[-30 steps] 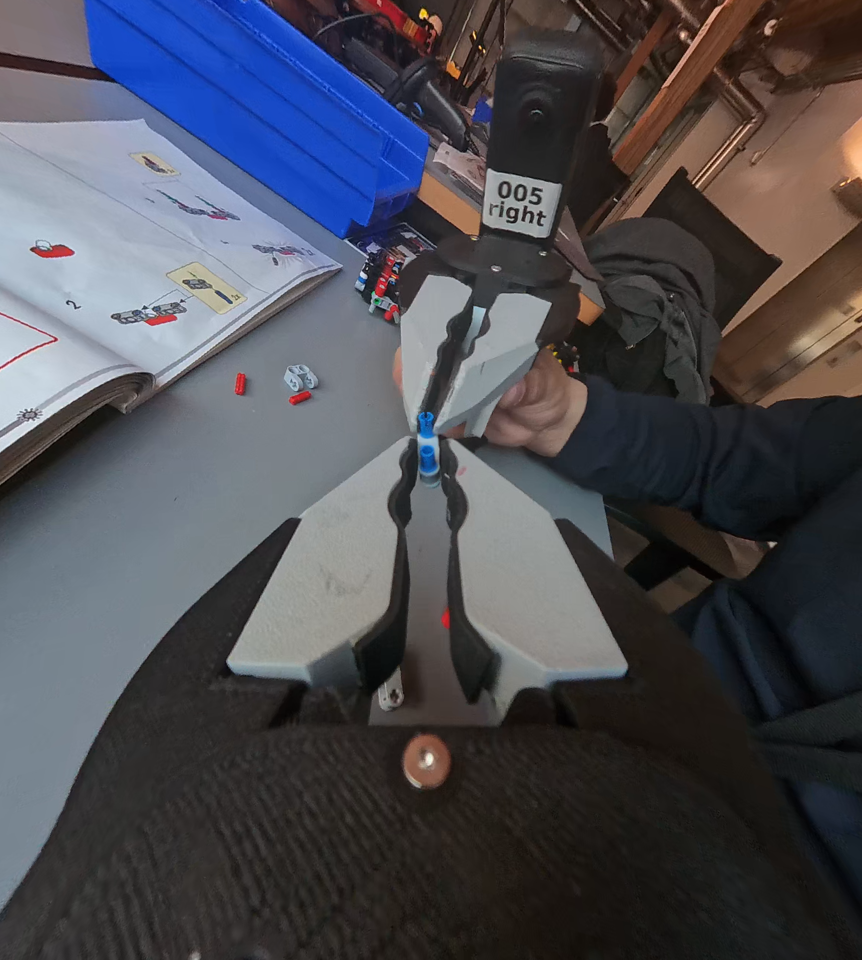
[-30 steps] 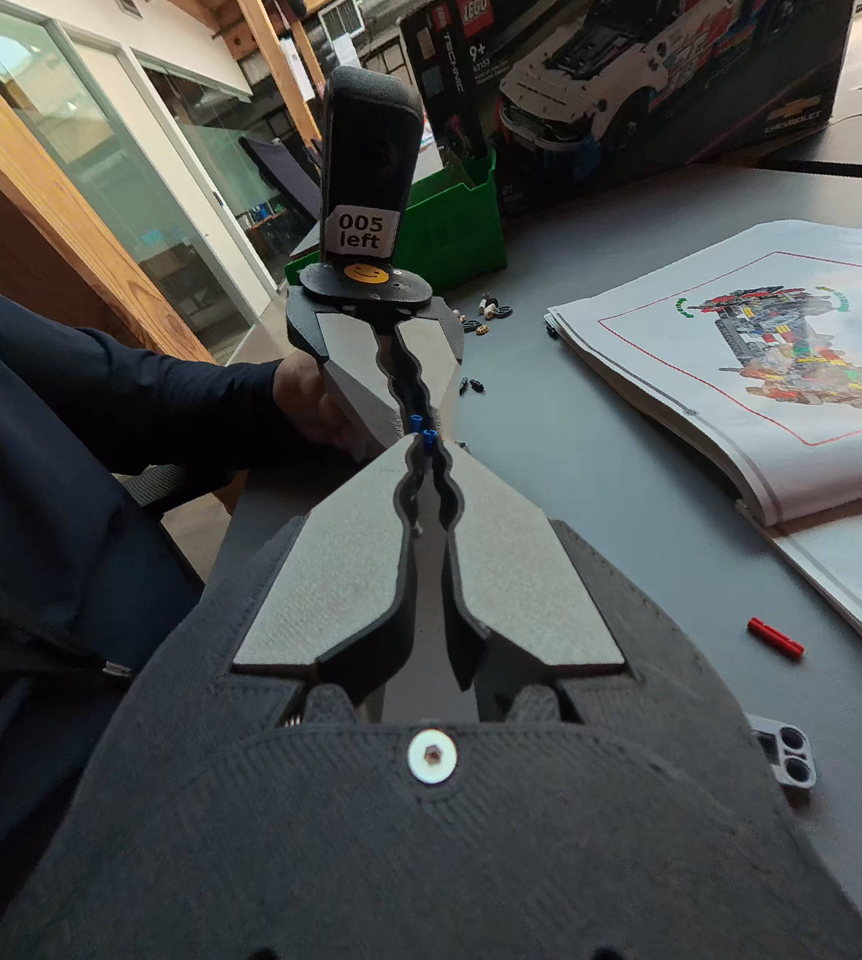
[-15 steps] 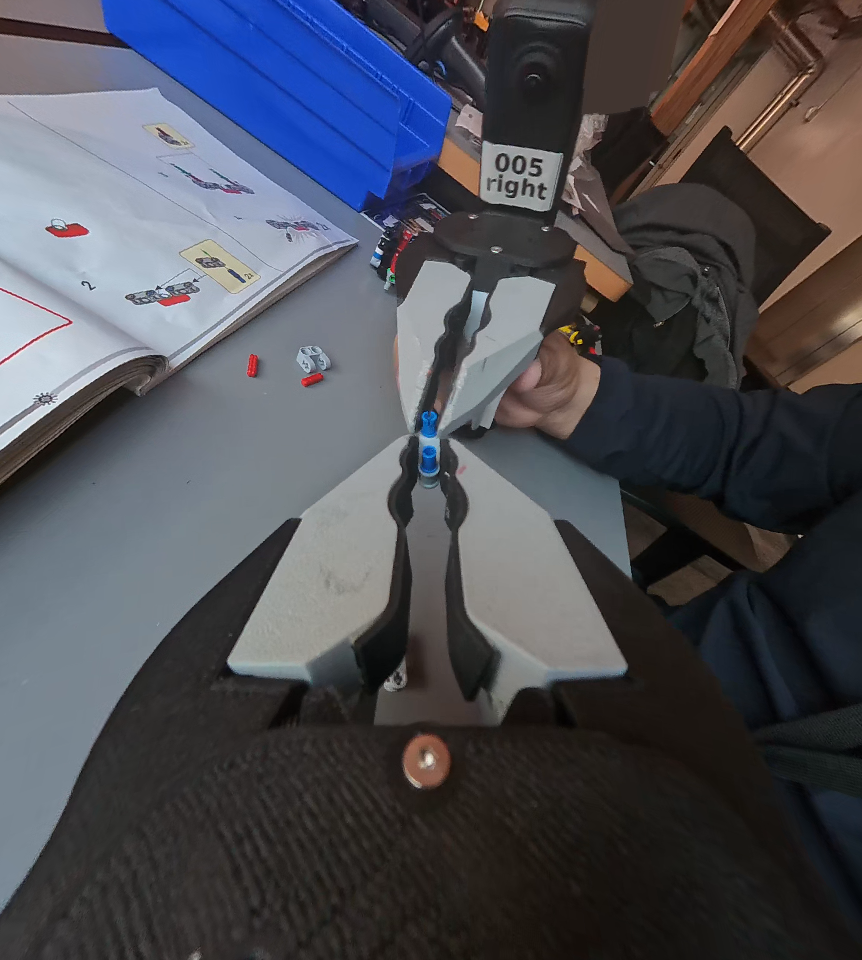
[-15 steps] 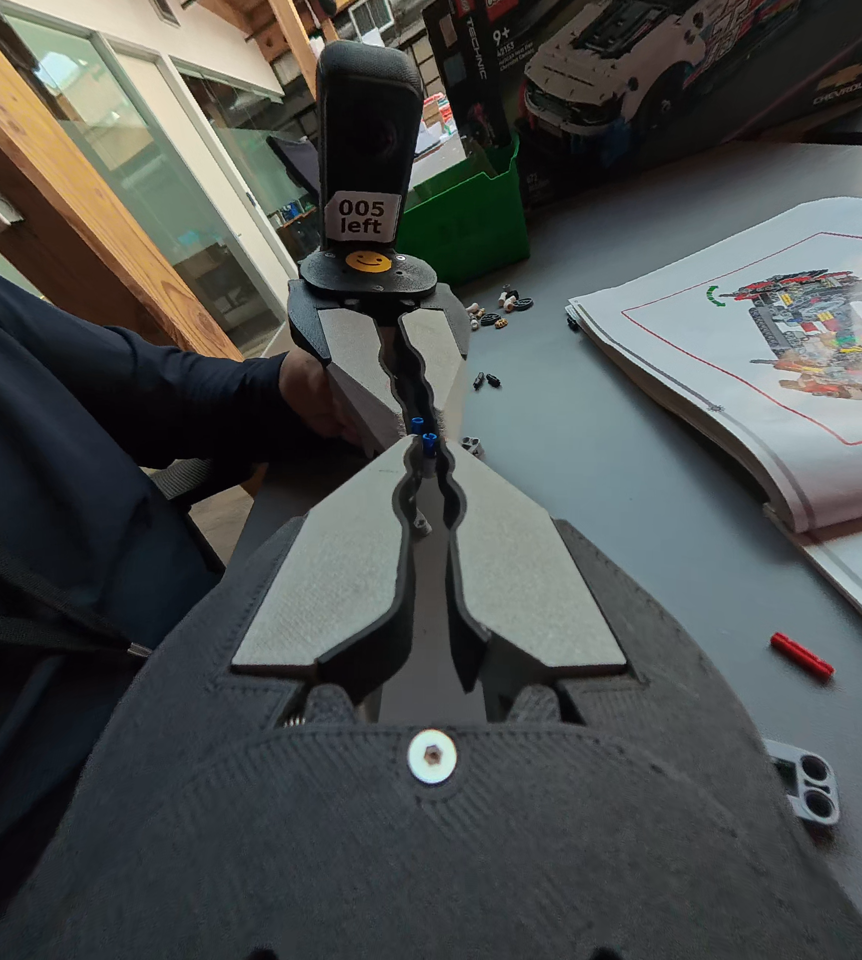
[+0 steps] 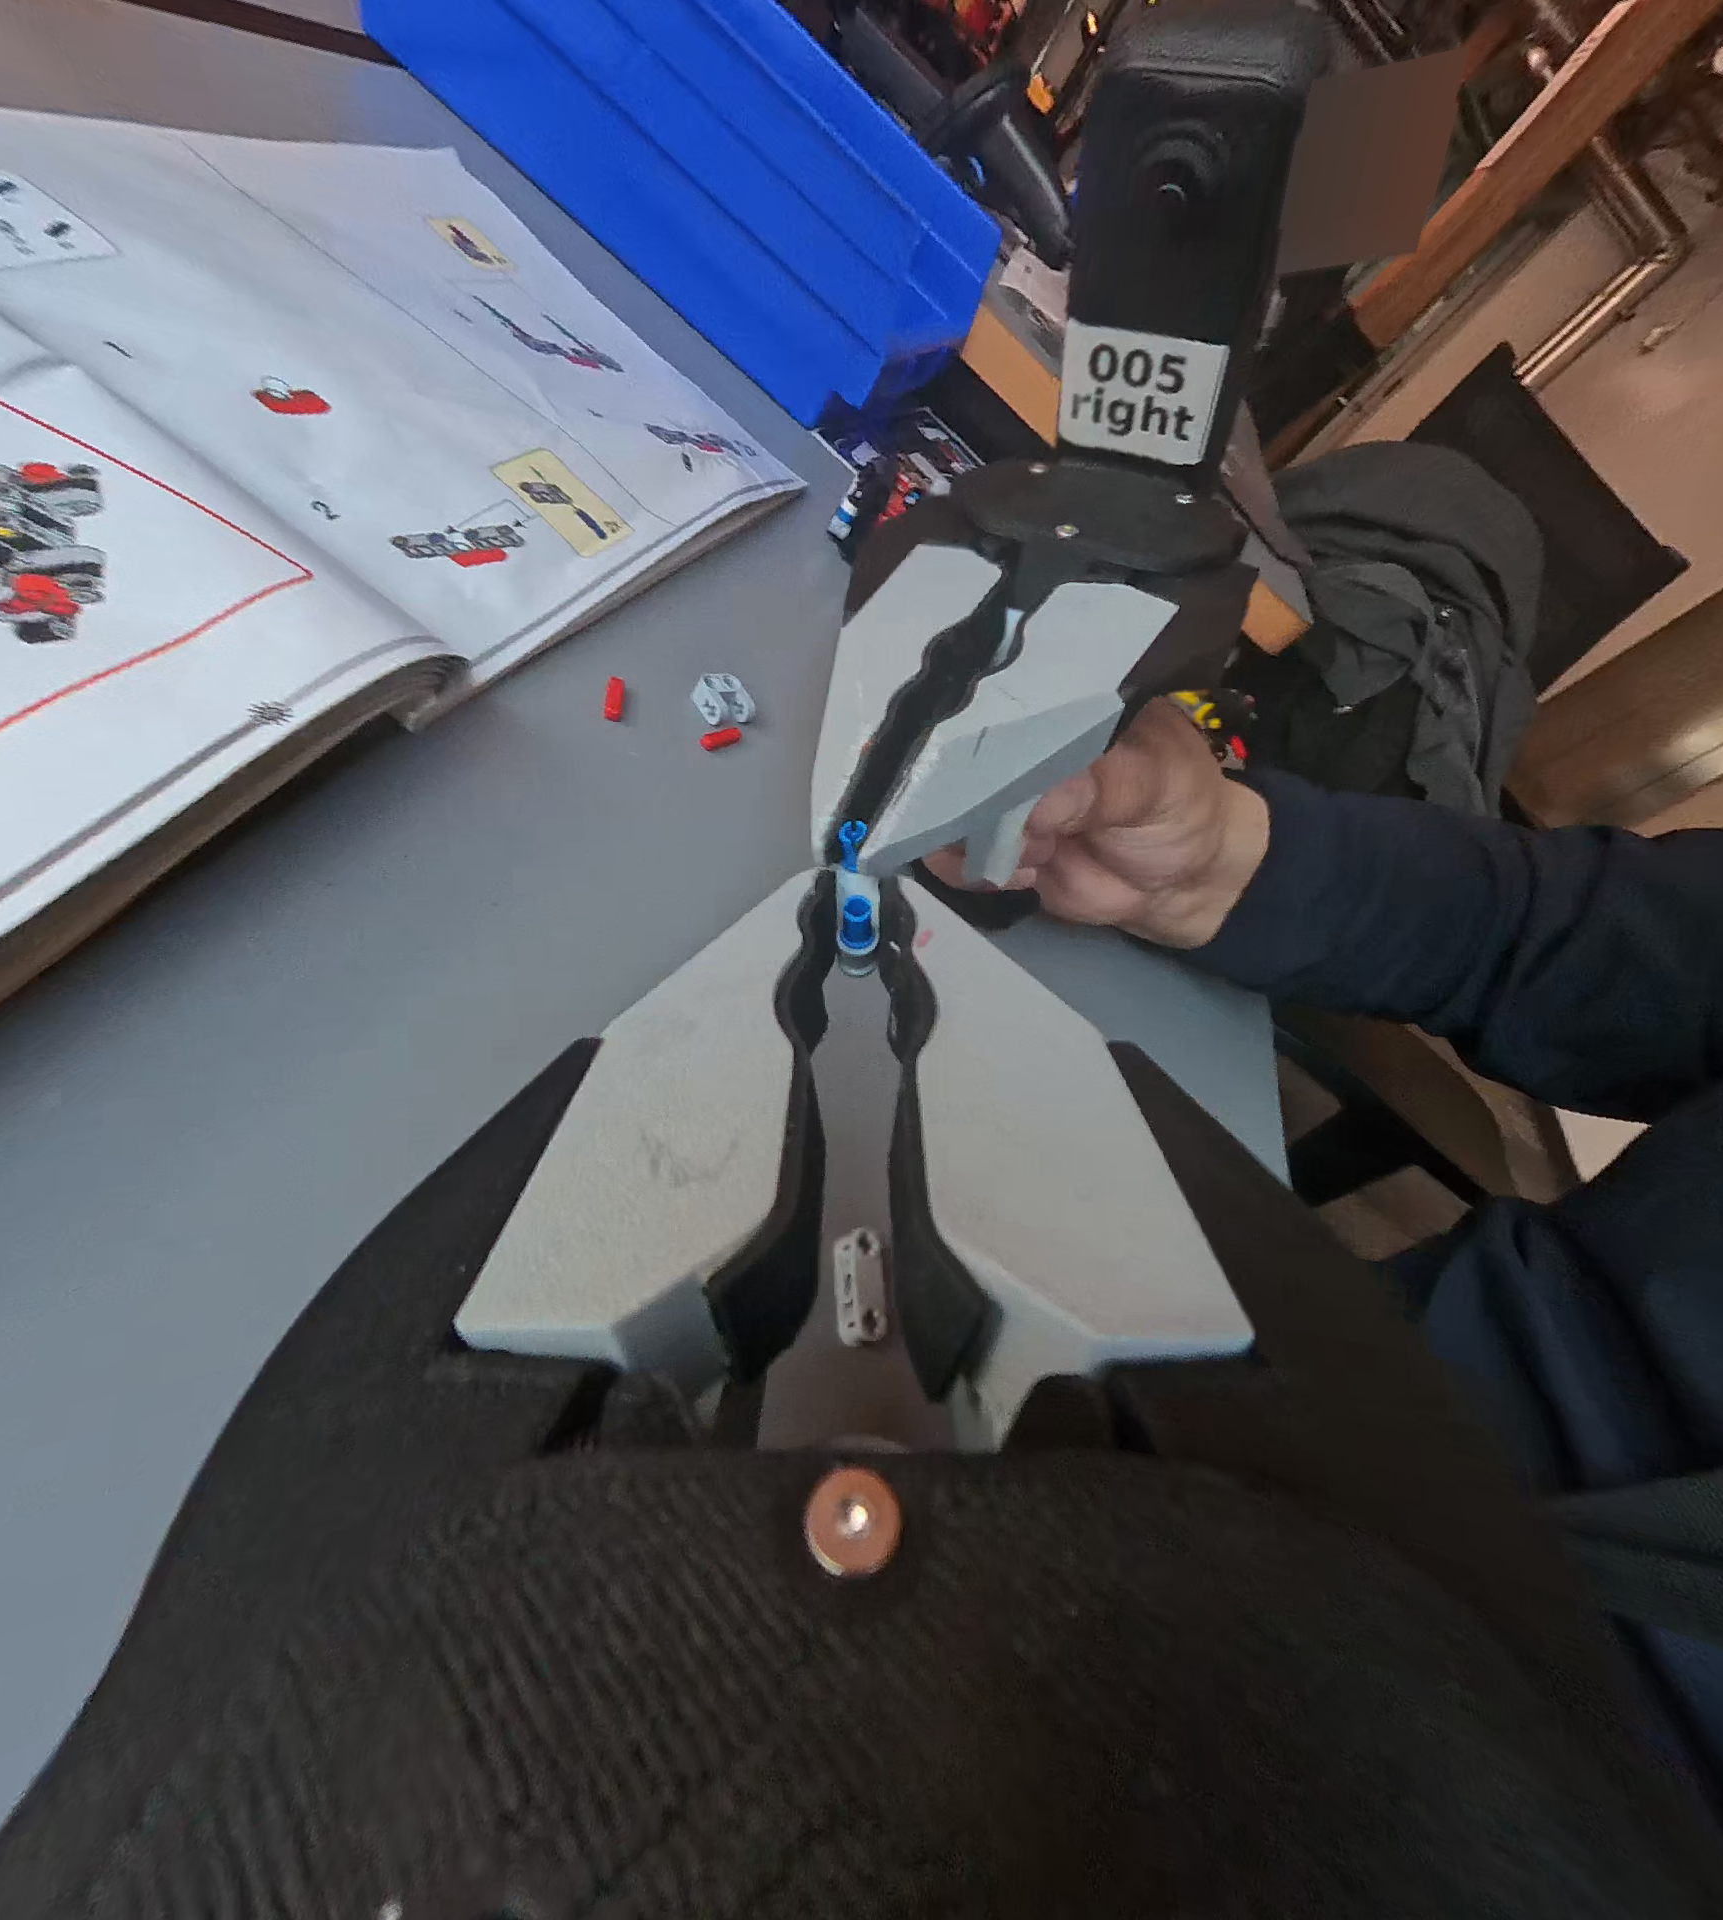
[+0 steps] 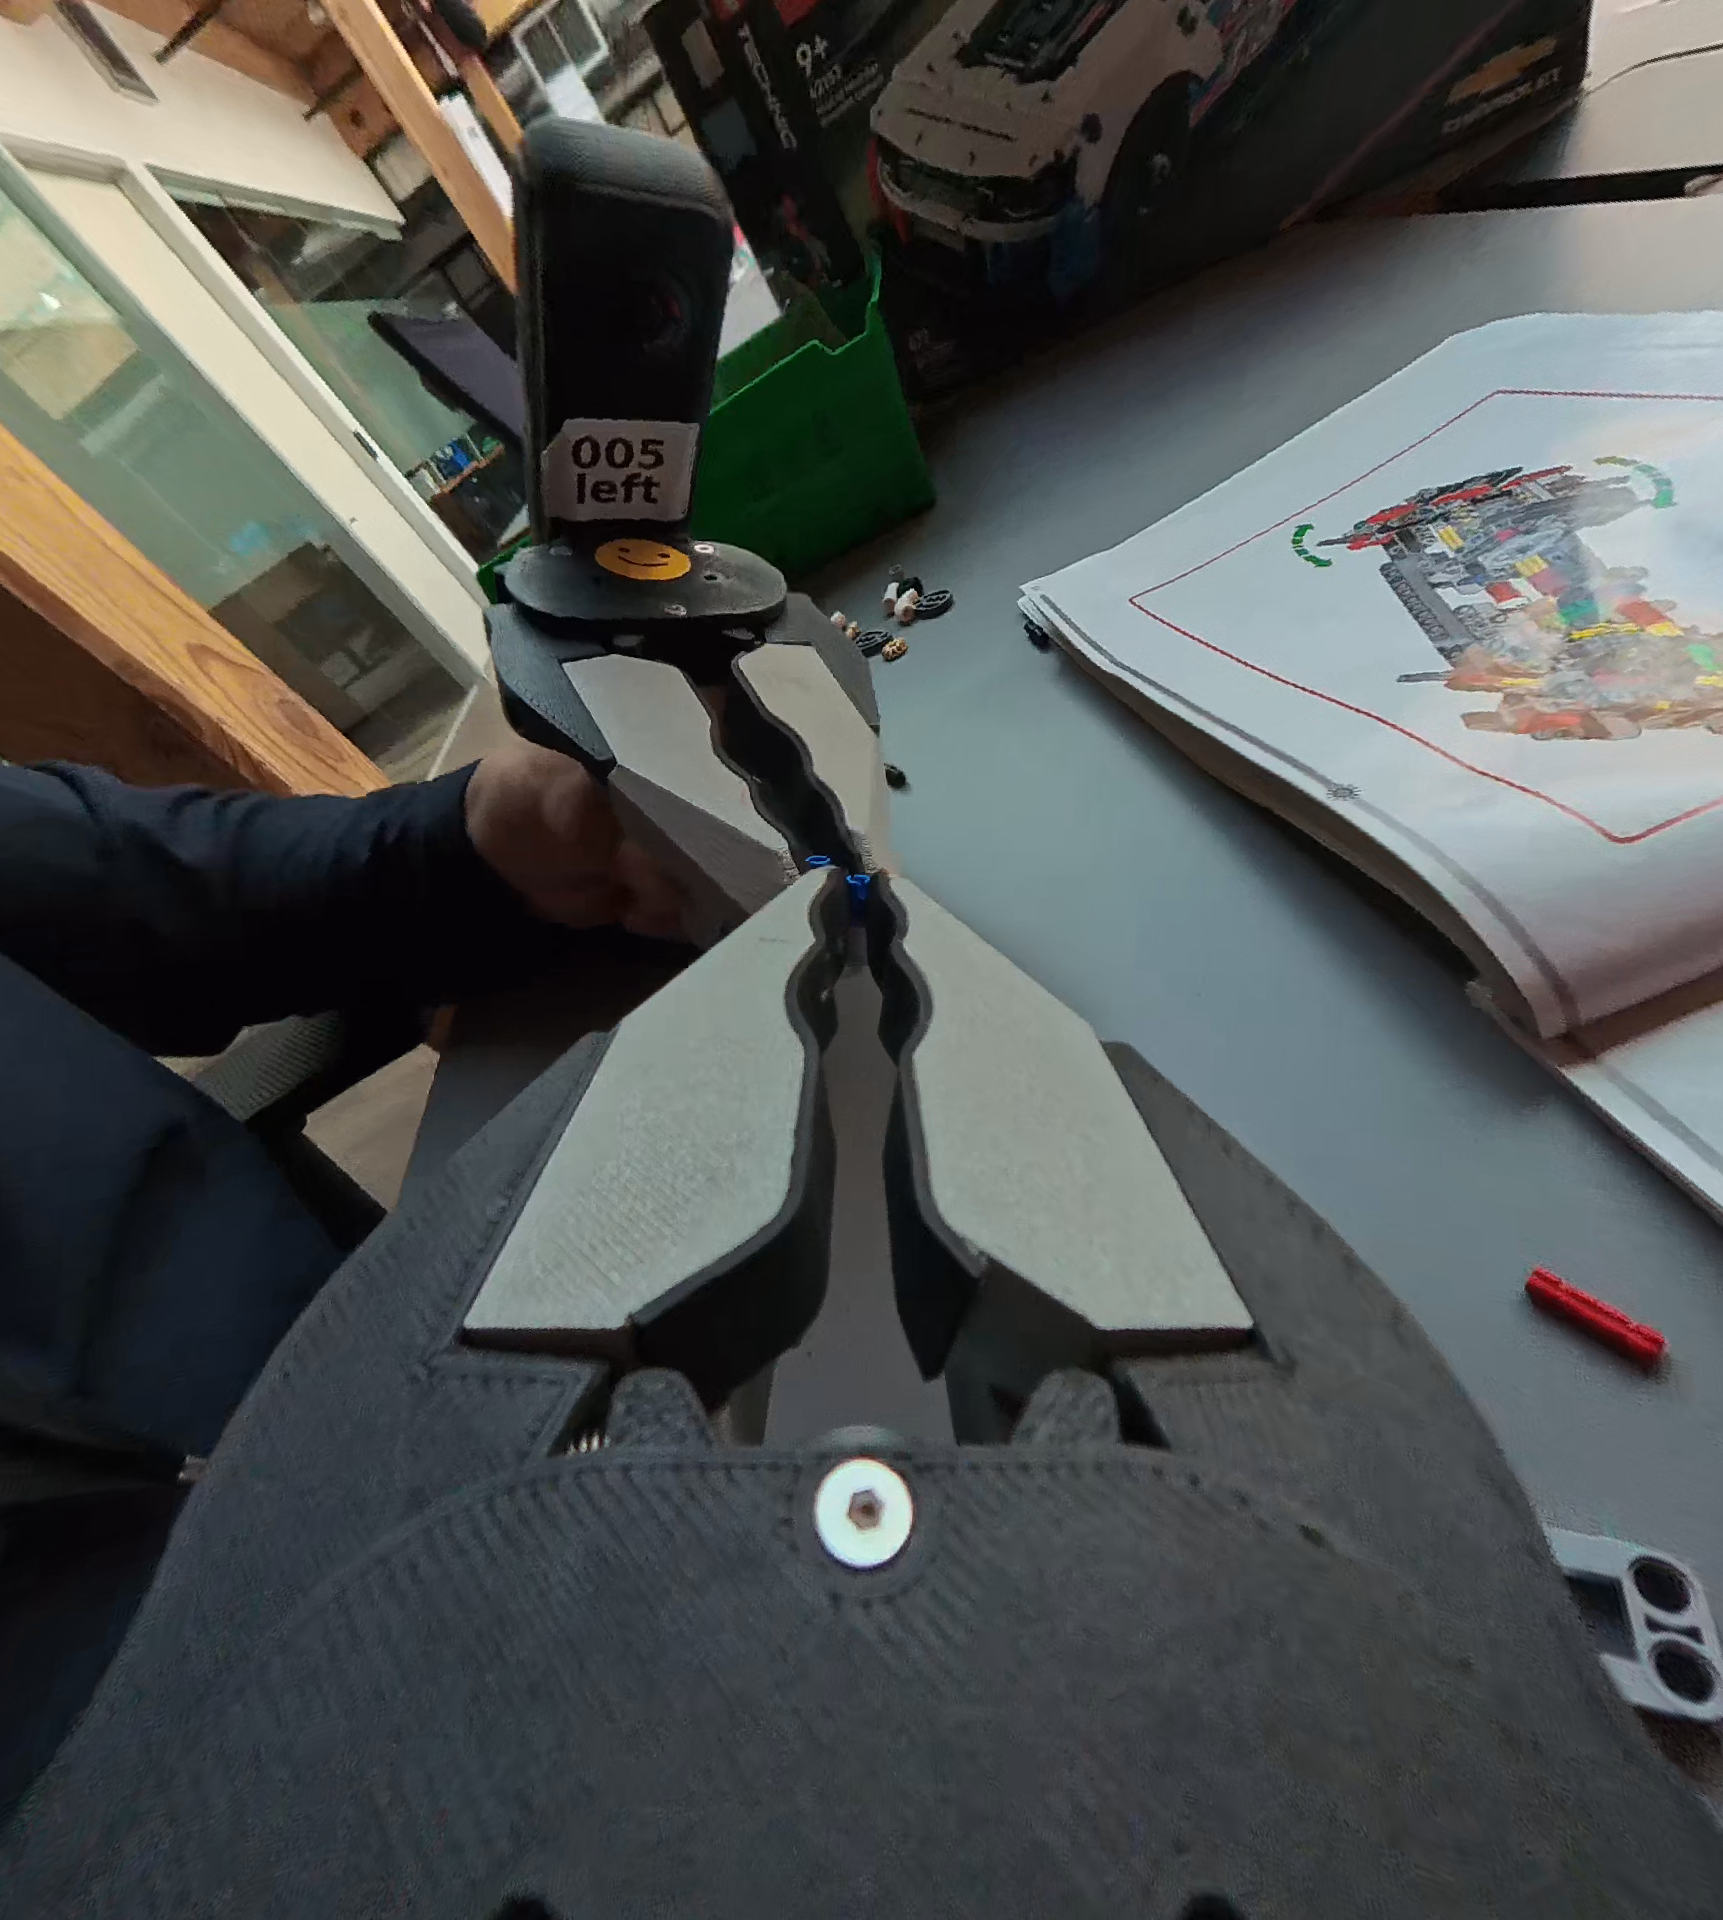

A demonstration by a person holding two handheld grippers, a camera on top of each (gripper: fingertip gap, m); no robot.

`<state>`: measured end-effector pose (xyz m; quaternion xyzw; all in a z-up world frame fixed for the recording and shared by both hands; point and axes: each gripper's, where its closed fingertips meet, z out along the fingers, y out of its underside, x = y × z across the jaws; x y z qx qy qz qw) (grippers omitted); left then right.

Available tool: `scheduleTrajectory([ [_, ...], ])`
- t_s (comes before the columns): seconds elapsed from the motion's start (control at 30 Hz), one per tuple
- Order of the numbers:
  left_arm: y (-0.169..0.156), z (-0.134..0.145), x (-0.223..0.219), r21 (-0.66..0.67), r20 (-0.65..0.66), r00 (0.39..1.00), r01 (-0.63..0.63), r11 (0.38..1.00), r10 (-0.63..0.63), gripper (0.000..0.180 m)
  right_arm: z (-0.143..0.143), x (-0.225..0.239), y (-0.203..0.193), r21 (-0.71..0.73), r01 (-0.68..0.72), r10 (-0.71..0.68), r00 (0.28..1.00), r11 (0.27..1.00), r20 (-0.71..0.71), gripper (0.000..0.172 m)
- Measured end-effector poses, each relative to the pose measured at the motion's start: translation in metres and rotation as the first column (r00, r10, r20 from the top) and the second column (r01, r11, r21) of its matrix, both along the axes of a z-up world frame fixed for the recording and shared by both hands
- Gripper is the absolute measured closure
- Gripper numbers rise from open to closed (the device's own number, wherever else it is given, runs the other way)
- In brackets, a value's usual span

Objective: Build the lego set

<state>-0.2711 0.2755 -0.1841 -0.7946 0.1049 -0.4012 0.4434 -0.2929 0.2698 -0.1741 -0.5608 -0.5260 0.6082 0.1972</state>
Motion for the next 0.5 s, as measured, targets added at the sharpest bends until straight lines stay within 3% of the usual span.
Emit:
scheduleTrajectory([
  [0.27, 0.01, 0.002, -0.016, 0.062, -0.115, 0.99, -0.072, 0.995, 0.078, 0.174, 0.005, -0.016, 0.011, -0.106, 0.065, -0.068, 0.997, 0.992, -0.028, 0.171],
  [0.5, 0.012, 0.006, -0.017, 0.068, -0.058, 0.995, -0.077, 0.995, 0.081, 0.174, 0.01, -0.018, 0.013, -0.16, 0.078, -0.089, 0.994, 0.984, -0.06, 0.172],
])
